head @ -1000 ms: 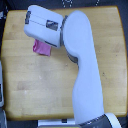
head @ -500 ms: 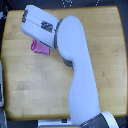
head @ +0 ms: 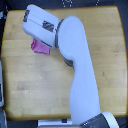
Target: Folding a cloth
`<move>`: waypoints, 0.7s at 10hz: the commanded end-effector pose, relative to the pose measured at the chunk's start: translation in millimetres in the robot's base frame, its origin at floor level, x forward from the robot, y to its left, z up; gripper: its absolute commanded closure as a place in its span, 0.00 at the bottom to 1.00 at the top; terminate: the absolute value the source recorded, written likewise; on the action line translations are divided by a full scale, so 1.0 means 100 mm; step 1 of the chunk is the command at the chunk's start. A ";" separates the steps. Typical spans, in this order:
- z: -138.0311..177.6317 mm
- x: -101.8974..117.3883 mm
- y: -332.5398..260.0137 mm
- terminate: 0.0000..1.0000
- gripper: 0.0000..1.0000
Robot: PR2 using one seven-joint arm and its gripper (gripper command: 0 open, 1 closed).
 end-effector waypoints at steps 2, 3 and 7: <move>-0.02 0.07 -0.19 0.00 0.00; -0.02 0.08 -0.24 0.00 0.00; -0.04 0.08 -0.27 0.00 0.00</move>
